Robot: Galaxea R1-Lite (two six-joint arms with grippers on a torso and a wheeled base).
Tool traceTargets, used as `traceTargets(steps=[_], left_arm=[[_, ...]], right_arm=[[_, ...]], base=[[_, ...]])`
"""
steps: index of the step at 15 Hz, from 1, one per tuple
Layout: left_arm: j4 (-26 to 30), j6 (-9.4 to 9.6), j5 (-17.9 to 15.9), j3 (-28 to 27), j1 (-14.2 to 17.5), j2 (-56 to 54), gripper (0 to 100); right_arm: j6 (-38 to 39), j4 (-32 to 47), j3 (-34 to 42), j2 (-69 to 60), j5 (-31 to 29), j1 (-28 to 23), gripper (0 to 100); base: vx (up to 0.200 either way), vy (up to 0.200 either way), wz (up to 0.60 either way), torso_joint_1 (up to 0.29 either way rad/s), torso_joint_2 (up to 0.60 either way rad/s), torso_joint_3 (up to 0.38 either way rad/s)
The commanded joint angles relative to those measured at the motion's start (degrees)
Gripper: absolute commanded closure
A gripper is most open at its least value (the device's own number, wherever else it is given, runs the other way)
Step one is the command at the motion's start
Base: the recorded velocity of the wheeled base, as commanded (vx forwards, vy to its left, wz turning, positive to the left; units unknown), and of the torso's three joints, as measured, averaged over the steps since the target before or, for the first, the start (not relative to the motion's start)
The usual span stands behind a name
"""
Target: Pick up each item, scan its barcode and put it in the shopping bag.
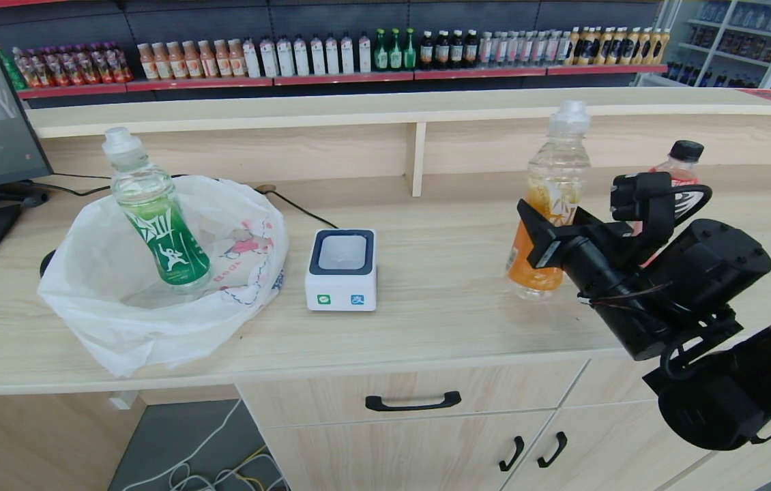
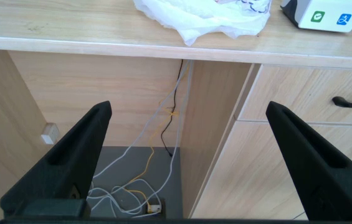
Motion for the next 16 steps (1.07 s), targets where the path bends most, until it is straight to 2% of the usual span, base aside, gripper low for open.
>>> traceTargets(steps=[1, 5, 9, 16], left_arm=[[-0.01, -0.01, 0.07, 0.07, 0.01, 0.00, 0], [-0.01, -0.01, 0.07, -0.01, 0.01, 0.00, 0], [-0.01, -0.01, -0.02, -0.01, 0.01, 0.00, 0], [-0.01, -0.01, -0.02, -0.01, 0.01, 0.00, 0]], right_arm=[[-0.02, -0.09, 1.05, -2.80, 0.00, 0.24, 100], [-0.02, -0.09, 3.95, -8.52, 0.00, 1.29, 100], [-0.28, -0.09, 9.58, -16.16, 0.00, 4.72, 100], [-0.28, -0.09, 13.27, -23.11, 0.09, 7.00, 100]], base=[[0.000, 0.000, 0.00, 0.000, 0.00, 0.000], [0.000, 0.000, 0.00, 0.000, 0.00, 0.000], [0.000, 0.000, 0.00, 0.000, 0.00, 0.000], [0.000, 0.000, 0.00, 0.000, 0.00, 0.000]])
